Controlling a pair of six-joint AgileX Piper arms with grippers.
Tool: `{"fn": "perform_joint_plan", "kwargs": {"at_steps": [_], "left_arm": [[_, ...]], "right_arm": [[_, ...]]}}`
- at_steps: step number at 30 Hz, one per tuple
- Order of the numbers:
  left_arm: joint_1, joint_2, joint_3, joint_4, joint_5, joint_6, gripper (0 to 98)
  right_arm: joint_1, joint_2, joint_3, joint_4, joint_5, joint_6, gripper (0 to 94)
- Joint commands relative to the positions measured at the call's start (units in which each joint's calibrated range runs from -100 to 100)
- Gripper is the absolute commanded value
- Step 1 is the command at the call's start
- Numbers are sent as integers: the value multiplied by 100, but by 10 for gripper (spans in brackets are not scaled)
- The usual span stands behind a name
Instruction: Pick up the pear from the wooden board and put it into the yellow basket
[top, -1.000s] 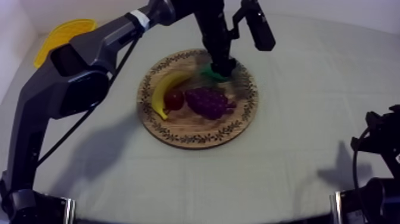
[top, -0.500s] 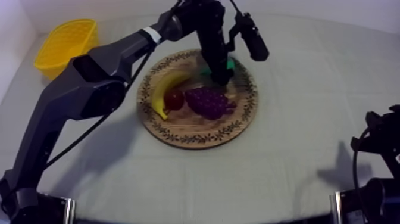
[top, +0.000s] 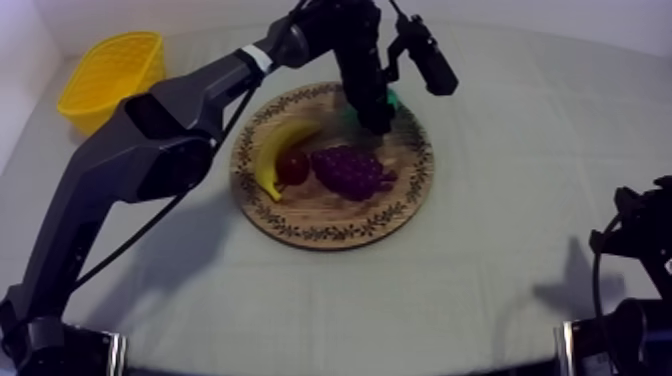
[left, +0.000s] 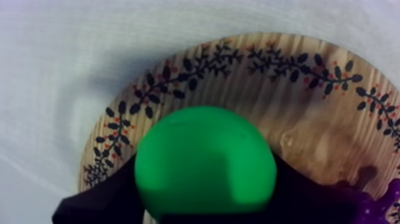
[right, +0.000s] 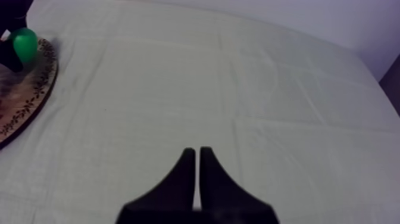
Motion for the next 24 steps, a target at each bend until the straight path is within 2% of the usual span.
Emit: {"fn": "perform_joint_plan", "kwargs": {"at_steps": [1,10,24], "left_arm": [[14,-103,67,0,-3,16,385],[141,-1270,1191,-129,-12,124,379],[371,-3484,2932,-446,-4,350,367]], "right_arm": [[2,-5,1,1,6,-4,4],[2,-5,1,1,6,-4,4],[2,-5,1,1,6,-4,4]]}}
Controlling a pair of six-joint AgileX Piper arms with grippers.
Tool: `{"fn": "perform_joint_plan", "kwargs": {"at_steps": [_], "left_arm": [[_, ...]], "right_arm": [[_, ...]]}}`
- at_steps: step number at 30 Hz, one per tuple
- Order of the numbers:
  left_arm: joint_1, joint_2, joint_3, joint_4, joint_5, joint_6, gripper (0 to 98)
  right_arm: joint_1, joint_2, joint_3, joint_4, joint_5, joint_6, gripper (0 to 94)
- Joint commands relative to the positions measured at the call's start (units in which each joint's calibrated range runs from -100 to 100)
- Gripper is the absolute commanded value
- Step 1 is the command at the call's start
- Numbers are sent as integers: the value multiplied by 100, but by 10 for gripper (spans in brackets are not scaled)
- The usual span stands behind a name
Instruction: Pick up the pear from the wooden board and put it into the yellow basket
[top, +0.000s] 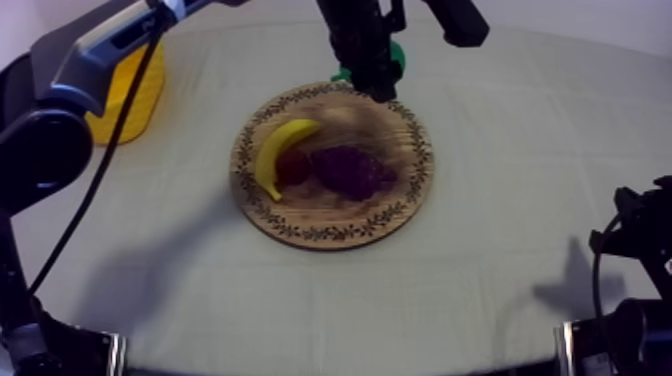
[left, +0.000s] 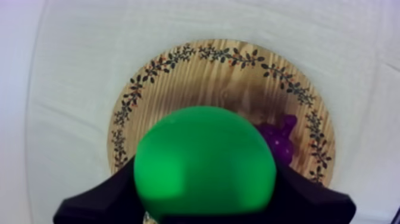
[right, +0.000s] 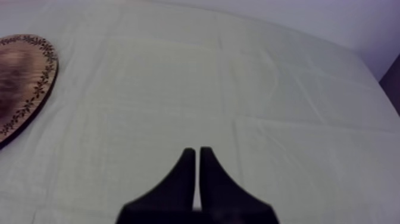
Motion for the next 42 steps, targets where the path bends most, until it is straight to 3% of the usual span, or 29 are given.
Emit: {"fn": "perform_joint_plan", "kwargs": {"at_steps": [1,12,33,42], "left_arm": [[-4,-468,305,-34,0,26,366],[-617,-1402,1385,-177,0,87,360],[-2923,-2069,1963,-530,0,-123,364],[-3536,-1676,1934,-426,-79,-57,379]], "right_arm": [[2,-5,1,1,-4,-1,4],[2,-5,1,1,-4,-1,4],[2,-5,1,1,-4,-1,4],[2,-5,1,1,-4,-1,4]]}}
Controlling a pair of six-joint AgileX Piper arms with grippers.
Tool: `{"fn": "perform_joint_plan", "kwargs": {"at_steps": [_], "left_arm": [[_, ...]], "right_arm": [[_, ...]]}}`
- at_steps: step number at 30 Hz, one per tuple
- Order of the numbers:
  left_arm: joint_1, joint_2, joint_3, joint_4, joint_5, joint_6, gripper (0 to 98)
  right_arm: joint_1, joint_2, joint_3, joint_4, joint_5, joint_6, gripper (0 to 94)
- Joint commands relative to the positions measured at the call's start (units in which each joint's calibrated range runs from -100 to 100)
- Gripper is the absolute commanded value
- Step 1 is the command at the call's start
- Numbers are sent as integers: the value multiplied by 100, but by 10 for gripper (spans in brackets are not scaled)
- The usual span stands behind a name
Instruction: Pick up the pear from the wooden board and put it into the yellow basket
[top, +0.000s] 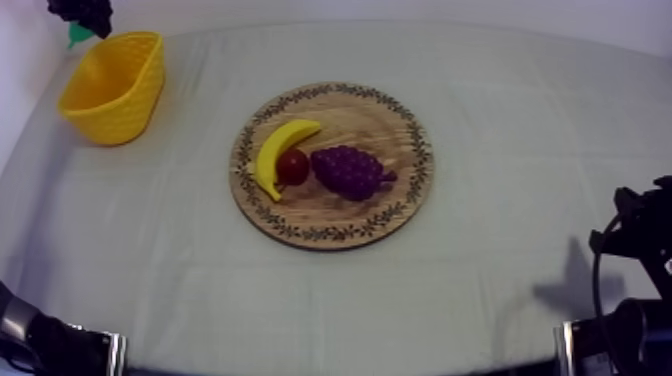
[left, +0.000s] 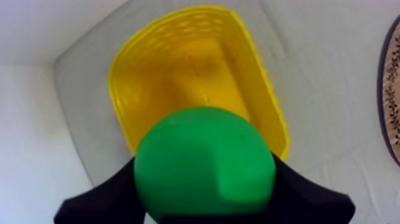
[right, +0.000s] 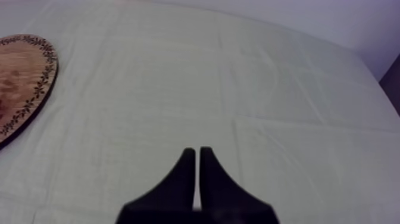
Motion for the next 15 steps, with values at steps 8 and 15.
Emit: {"fn": "perform_joint_plan", "kwargs": {"at_steps": [8,15], "left_arm": [[-386,873,-4,294,-310,239,383],[-554,1392,-339,540,-481,345,463]], "right_arm": [[2,-5,1,1,-4,-1,4],[2,-5,1,1,-4,-1,4]]}}
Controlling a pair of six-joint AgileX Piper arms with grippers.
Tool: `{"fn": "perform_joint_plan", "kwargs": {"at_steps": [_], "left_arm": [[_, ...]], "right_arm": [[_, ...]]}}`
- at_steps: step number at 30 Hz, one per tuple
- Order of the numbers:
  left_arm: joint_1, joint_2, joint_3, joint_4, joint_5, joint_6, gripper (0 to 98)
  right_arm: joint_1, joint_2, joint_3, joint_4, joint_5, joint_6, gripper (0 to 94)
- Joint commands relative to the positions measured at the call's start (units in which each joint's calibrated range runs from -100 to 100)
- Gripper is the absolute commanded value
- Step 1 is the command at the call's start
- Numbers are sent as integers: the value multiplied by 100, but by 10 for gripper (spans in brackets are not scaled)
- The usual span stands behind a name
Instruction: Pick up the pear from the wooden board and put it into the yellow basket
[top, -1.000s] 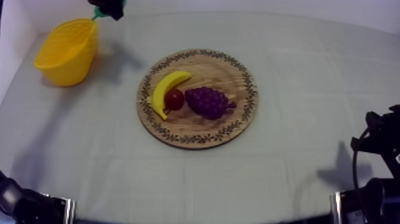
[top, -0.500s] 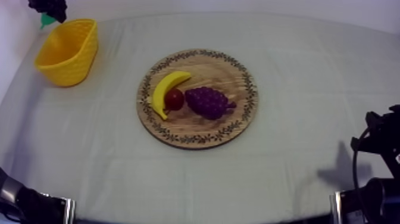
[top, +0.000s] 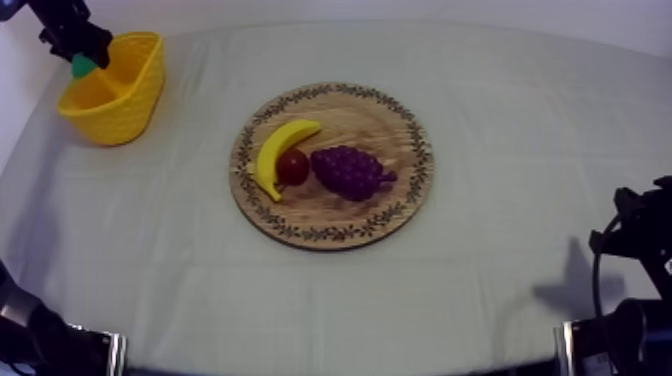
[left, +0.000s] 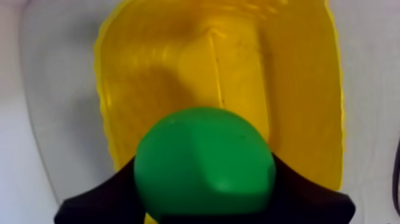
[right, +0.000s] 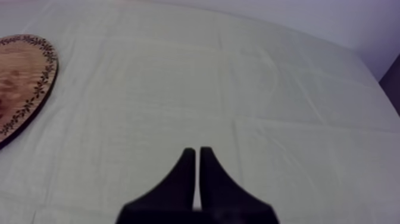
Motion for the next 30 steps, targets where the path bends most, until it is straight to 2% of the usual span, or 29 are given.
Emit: {"fn": "perform_joint_plan", "kwargs": {"at_steps": [1,5,13,17,22,30], "left_arm": [[-16,119,-84,40,-3,30,497],[-21,261,-168,83,-17,76,652],[-11,428,-100,63,-19,221,893],[3,399,-60,59,-15,305,945],[58,-10,171,20,-174,355,859],[184,-1184,924,58,-788,484,570]], "right_arm": [[2,-5,1,1,-4,-4,4],[2,-5,1,1,-4,-4,4],[2,-5,1,1,-4,-4,4],[2,-5,1,1,-4,-4,4],[2,-5,1,1,-4,-4,4],[2,-5,1,1,-4,-4,4]]}}
